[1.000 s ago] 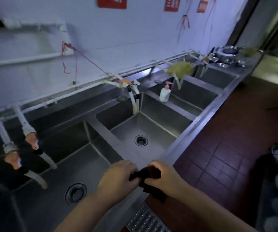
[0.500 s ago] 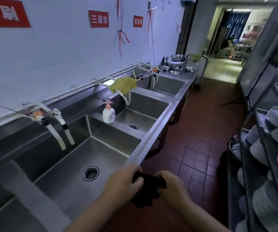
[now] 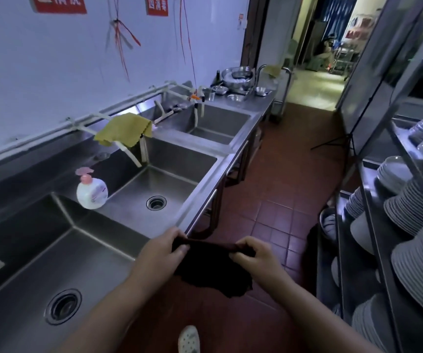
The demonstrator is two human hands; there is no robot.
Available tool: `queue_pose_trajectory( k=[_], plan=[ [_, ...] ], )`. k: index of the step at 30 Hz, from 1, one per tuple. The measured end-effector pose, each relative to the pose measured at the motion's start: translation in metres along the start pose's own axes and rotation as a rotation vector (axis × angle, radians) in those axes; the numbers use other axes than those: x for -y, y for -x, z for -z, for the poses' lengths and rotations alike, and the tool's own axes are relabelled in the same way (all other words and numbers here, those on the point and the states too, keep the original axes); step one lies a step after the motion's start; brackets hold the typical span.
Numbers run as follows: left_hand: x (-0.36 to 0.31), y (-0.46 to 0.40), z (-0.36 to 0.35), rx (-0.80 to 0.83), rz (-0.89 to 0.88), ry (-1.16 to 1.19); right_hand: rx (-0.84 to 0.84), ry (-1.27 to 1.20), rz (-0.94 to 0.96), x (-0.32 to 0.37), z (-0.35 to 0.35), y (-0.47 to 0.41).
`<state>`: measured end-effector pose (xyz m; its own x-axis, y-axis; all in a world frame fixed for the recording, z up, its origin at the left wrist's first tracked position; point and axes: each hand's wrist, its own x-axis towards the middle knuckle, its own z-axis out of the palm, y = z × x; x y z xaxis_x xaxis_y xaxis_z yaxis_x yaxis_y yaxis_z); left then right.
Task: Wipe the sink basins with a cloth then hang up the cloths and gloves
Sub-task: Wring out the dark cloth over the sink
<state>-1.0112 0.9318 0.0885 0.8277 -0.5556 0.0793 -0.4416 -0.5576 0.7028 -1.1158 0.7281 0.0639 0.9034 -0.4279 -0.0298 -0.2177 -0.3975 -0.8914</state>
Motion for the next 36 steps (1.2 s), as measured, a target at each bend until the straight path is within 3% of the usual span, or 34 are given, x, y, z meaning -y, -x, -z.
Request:
queue_pose_trajectory(
  k=[10,17,21,27,36],
  plan=[
    [-0.018,-0.235,-0.082,0.146,0.006,0.204,-0.146,-0.041,-0.133,-0.026,0.09,-0.179],
    [-0.061,-0.377,-0.137,0.435,-0.084,0.232,-0.34,-0.024,-0.201,-0.046,0.161,-0.289],
    [-0.074,-0.444,-0.172,0.435,-0.083,0.247,-0.349,-0.05,-0.26,-0.076,0.201,-0.344],
    [-0.095,-0.558,-0.216,0.402,-0.031,0.289,-0.283,-0.094,-0.284,-0.128,0.265,-0.453],
    [-0.134,-0.727,-0.273,0.164,0.088,0.286,0.081,-0.079,-0.276,-0.151,0.379,-0.649]
  ],
)
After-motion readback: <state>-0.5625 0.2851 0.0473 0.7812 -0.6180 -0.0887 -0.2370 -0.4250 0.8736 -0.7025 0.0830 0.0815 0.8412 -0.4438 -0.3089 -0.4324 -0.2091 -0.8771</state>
